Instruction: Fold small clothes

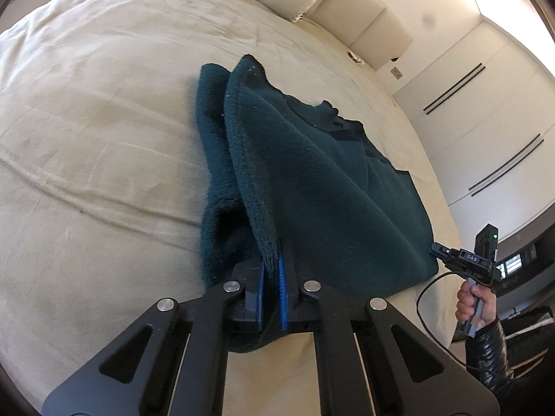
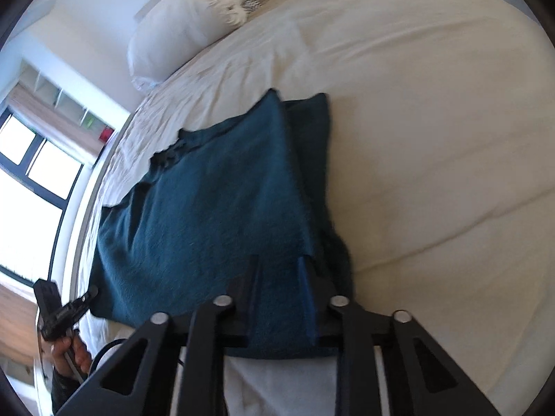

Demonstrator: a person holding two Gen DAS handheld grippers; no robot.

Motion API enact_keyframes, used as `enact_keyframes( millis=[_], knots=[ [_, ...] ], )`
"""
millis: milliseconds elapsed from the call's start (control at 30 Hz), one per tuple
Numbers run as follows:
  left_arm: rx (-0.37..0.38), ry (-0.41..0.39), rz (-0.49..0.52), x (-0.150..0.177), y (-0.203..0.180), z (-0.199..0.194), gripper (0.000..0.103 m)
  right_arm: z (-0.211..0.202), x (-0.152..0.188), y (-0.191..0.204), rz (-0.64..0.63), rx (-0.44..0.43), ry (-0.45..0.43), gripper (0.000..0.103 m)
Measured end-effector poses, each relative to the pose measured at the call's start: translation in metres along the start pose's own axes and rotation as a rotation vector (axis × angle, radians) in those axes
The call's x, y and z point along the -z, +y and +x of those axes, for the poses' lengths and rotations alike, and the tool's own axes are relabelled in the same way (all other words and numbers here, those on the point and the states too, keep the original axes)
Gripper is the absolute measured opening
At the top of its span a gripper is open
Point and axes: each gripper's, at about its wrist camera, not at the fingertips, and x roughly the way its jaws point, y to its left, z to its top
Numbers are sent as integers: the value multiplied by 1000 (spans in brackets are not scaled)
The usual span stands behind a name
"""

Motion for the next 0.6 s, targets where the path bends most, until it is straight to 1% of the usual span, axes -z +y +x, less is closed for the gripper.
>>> enact_keyframes(
  millis=[67, 133, 200, 267, 300, 333, 433, 600],
  knots=[
    [9, -2, -16, 2, 4, -2, 5, -5, -1, -6, 27, 19, -29, 13],
    [9, -1, -22, 3, 7, -2, 5, -10, 0, -8, 44, 12, -46, 14],
    [8, 3, -20, 5, 7, -1, 5, -4, 2, -3, 8, 5, -1, 14],
    [6, 5, -13, 7, 4, 0, 5, 0, 5, 5, -35, 24, 18, 14],
    [5, 5, -9, 7, 4, -1, 5, 1, 6, 8, -50, 30, 17, 13],
    [3, 7, -7, 7, 3, -1, 5, 1, 7, 9, -53, 31, 17, 8],
    [-12, 12, -12, 8, 7, -4, 4, -1, 6, 7, -47, 49, 7, 2],
    [-16, 18, -45, 17, 21, -8, 4, -14, 9, -4, -4, 81, -29, 1]
  ],
)
